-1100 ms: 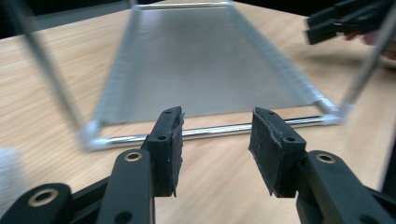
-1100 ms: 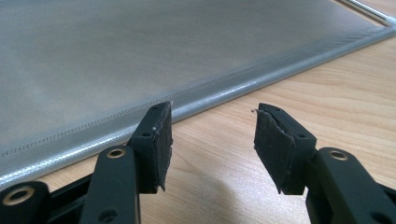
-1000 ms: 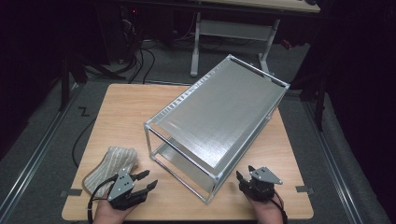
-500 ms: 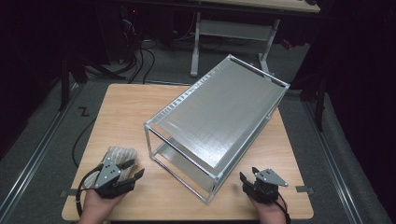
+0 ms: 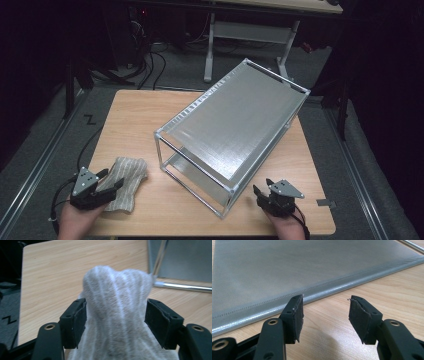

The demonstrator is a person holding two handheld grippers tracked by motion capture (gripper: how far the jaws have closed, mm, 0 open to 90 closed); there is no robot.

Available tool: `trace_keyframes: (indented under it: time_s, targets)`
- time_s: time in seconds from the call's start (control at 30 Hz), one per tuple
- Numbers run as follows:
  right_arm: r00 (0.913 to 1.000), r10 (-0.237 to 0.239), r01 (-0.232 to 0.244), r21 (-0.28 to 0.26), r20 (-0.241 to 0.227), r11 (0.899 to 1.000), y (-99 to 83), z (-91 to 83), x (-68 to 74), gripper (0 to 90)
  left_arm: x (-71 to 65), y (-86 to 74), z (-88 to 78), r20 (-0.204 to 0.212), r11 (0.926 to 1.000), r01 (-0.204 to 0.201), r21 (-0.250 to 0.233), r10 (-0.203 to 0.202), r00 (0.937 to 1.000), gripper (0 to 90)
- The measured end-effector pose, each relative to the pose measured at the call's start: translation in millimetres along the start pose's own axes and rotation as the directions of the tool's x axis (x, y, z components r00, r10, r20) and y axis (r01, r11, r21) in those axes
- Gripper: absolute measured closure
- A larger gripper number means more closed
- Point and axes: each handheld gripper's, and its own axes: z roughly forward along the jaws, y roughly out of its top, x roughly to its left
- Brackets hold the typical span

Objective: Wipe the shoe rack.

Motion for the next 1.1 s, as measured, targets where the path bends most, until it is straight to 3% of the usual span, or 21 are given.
trace_keyframes:
  time_s: [0.1, 0.13, 0.17, 0.2, 0.33, 0.4, 0.5, 0.57, 0.7, 0.8, 0.87, 0.93, 1.03, 1.1]
  targets:
    - [1.0, 0.004, -0.004, 0.003, 0.0, 1.0, -0.2, 0.0, 0.5, 45.1, 1.4, -2.7, 9.3, 0.023, 0.9983, 0.017, 0.057, -0.018, 0.9996, 31.2]
    - [1.0, 0.002, -0.002, 0.006, -0.001, 1.0, 0.2, 0.2, 1.3, 45.1, -0.4, -2.3, 12.9, 0.024, 0.9968, 0.006, 0.08, -0.008, 0.9997, 31.3]
    - [1.0, 0.0, 0.0, 0.004, -0.001, 1.0, 0.3, 1.1, 2.1, 45.1, -0.4, -2.3, 12.9, 0.024, 0.9968, 0.006, 0.08, -0.008, 0.9997, 31.5]
    - [1.0, -0.001, 0.001, 0.007, -0.003, 1.0, 0.3, 2.0, 3.4, 45.1, -4.5, 0.2, 20.4, 0.028, 0.9919, -0.027, 0.124, 0.024, 0.9993, 33.6]
    - [0.9998, -0.016, 0.016, 0.011, -0.007, 1.0, 0.2, 3.0, 5.5, 45.1, -11.1, 4.1, 32.2, 0.032, 0.9842, -0.079, 0.158, 0.075, 0.9966, 40.2]
    - [0.9999, -0.01, 0.01, 0.01, -0.007, 1.0, -0.2, 2.1, 5.3, 45.1, -12.3, 2.2, 40.7, 0.04, 0.98, -0.072, 0.185, 0.066, 0.997, 45.9]
    - [1.0, -0.003, 0.003, 0.012, -0.004, 1.0, -1.6, 0.9, 2.7, 45.1, -11.8, -3.6, 46.1, 0.08, 0.9846, -0.041, 0.17, 0.028, 0.9964, 60.6]
    - [1.0, -0.001, 0.001, 0.011, -0.002, 1.0, -2.2, 0.0, 1.6, 45.1, -12.5, -3.0, 44.6, 0.08, 0.9859, -0.046, 0.161, 0.034, 0.9962, 65.9]
    - [1.0, -0.001, 0.001, 0.01, 0.002, 1.0, -3.0, -1.7, 1.9, 45.1, -15.2, -1.3, 34.3, 0.106, 0.9974, -0.042, 0.058, 0.036, 0.9937, 68.2]
    - [1.0, 0.001, -0.001, 0.01, 0.003, 1.0, -3.4, -2.9, 1.8, 45.1, -18.8, 3.4, 23.1, 0.121, 0.9976, -0.051, -0.047, 0.056, 0.991, 67.9]
    - [1.0, 0.002, -0.002, 0.009, 0.006, 1.0, -4.2, -2.9, 0.9, 45.1, -22.8, 7.9, 15.5, 0.124, 0.9905, -0.068, -0.12, 0.082, 0.9888, 67.3]
    - [1.0, 0.001, -0.001, 0.01, 0.005, 1.0, -4.5, -2.7, 0.2, 45.1, -29.0, 13.9, 9.1, 0.121, 0.9777, -0.089, -0.19, 0.113, 0.9862, 66.7]
    - [1.0, -0.002, 0.002, 0.011, 0.005, 1.0, -4.7, -2.0, 0.5, 45.1, -37.9, 23.8, 6.0, 0.108, 0.9612, -0.114, -0.251, 0.144, 0.9836, 65.9]
    - [1.0, -0.003, 0.003, 0.013, 0.001, 1.0, -4.5, -2.0, 1.2, 45.1, -42.0, 29.2, 8.0, 0.101, 0.9559, -0.12, -0.268, 0.152, 0.9832, 65.3]
